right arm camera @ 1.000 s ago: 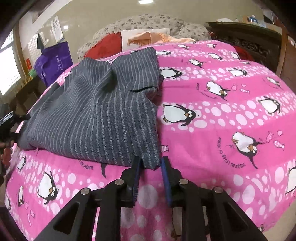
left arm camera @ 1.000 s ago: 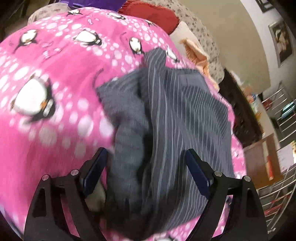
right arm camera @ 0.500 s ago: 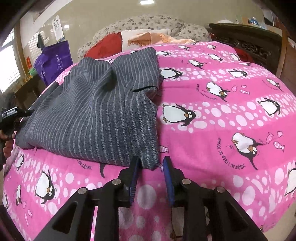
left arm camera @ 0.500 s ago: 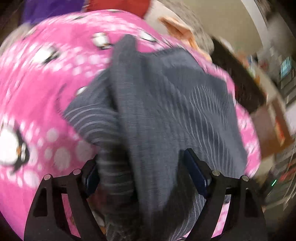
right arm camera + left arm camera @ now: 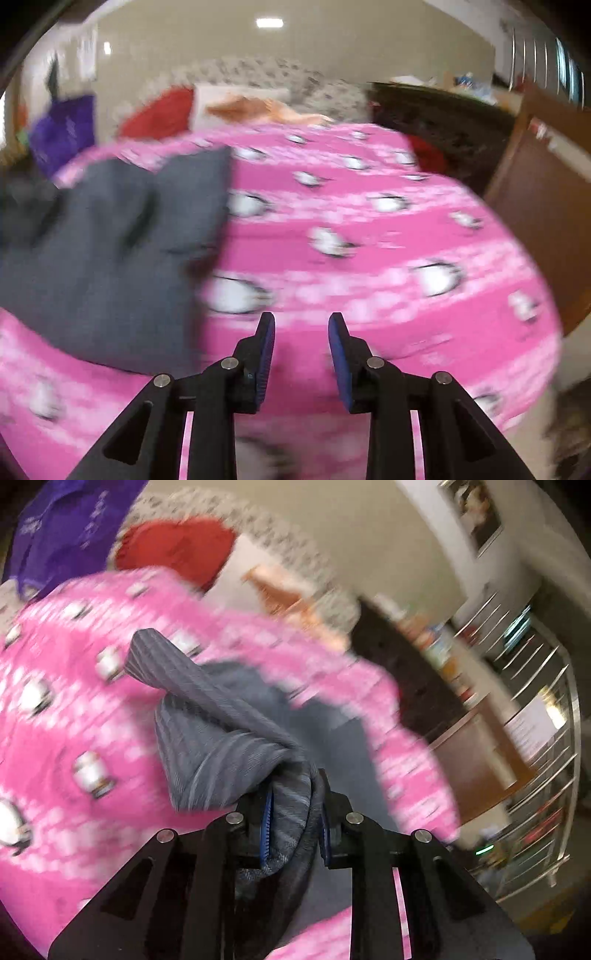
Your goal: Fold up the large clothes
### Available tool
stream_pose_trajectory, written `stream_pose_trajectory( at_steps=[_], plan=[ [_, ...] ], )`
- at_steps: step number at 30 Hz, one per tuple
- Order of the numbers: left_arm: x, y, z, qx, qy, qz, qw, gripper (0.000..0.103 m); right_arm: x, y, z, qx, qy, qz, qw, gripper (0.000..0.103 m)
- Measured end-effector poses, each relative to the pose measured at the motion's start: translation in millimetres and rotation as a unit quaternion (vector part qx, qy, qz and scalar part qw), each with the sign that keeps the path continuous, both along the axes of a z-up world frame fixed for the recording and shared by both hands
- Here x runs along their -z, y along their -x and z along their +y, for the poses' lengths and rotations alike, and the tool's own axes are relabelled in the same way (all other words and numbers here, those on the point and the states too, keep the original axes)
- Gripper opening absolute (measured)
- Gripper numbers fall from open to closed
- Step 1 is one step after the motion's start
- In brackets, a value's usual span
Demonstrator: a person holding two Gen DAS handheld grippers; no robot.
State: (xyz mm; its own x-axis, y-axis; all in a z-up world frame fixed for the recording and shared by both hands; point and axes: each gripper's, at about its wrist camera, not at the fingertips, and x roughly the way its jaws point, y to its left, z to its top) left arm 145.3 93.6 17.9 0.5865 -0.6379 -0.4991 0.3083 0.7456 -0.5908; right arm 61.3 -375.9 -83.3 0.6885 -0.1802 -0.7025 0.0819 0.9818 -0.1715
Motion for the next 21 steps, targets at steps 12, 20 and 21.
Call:
stream_pose_trajectory(
  at_steps=[12,20,21],
  plan=[
    [-32.4,-16.6,-139.0,0.013,-0.077,-0.023,0.9967,0.012,57.1,17.1,-44.3,0.005,-0.041,-0.068,0.997,0.03],
    [-8.0,11.8,14.9,-0.147,-0.094,0.017,0.9845,0.059,58.9,19.2,-37.4,0.0,-0.022,-0.079,0.997,0.03],
    [-2.5,13.8,28.5,-0.16,-0.091,0.024,0.9827,0.063,59.4,18.5,-36.7,0.0,-0.019,-0.079,0.997,0.03]
  ],
)
